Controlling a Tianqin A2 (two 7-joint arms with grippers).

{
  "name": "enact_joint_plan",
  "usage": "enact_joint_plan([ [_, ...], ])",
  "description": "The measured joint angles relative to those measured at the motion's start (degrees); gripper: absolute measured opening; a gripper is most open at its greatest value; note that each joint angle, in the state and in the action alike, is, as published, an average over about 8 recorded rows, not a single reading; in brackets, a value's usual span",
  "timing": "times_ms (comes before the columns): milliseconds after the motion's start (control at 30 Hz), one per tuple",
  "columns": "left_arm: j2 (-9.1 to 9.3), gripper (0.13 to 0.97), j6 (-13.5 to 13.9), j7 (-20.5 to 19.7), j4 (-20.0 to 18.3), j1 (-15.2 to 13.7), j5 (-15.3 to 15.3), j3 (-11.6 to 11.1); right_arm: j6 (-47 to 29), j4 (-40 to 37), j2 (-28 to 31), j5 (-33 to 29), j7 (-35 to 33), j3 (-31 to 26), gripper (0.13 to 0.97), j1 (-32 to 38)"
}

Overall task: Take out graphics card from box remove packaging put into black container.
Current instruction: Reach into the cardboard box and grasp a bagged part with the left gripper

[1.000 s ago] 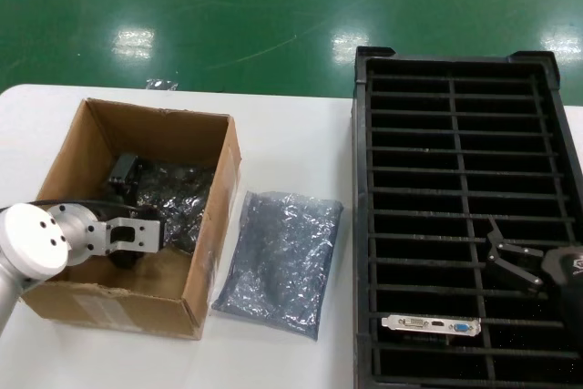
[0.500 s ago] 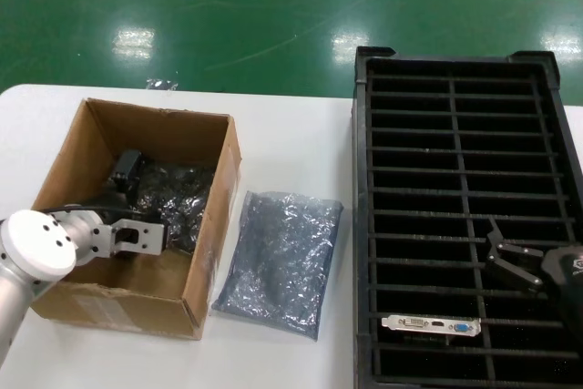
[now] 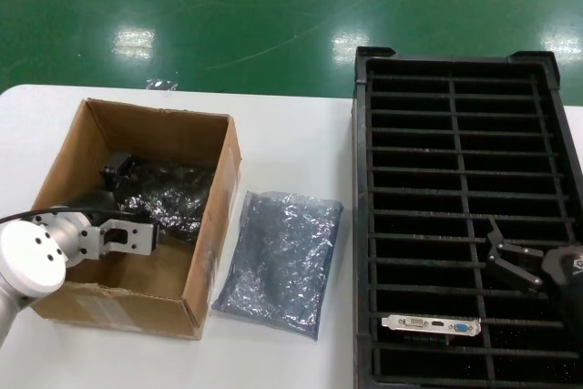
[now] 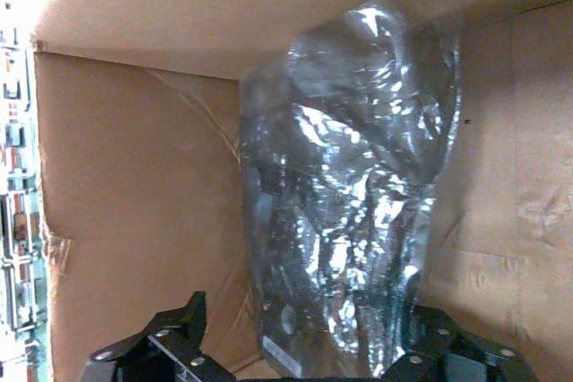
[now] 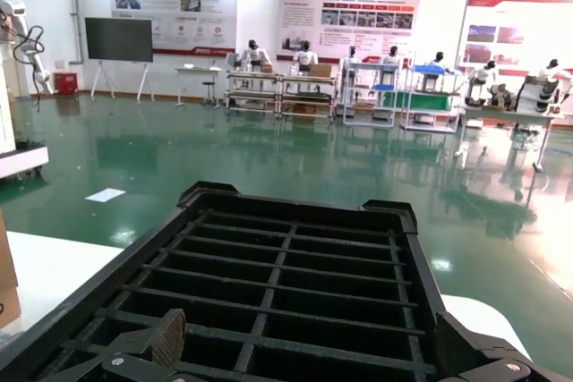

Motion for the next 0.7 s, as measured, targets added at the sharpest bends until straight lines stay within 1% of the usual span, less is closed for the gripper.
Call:
enact_joint_plan([
  [67,-0.27,0.778,-0.03,-0.76,-0.61,0.28,0.53,0.01,0.0,0.0,0.0,0.0,0.0,0.0,0.966,0.0],
  [333,-1.17,0.588,0.08,-3.05,-2.45,1.16,2.42,0.11,0.0,0.0,0.0,0.0,0.0,0.0,0.966,0.0],
  [367,-1.29,0.588,0.12,-3.29,-2.68,1.27,2.66,0.12,0.0,0.0,0.0,0.0,0.0,0.0,0.966,0.0],
  [633,-2.29,0.378,0.34,-5.54,-4.91,2.24,4.87,-0.17,0.0,0.0,0.0,0.0,0.0,0.0,0.966,0.0],
  [667,-2.4,0.378,0.34,-5.83,-5.22,2.36,5.16,-0.24,0.0,0.0,0.0,0.0,0.0,0.0,0.966,0.0],
  [700,-2.49,0.36,0.34,-6.11,-5.51,2.47,5.44,-0.32,0.0,0.0,0.0,0.0,0.0,0.0,0.966,0.0],
])
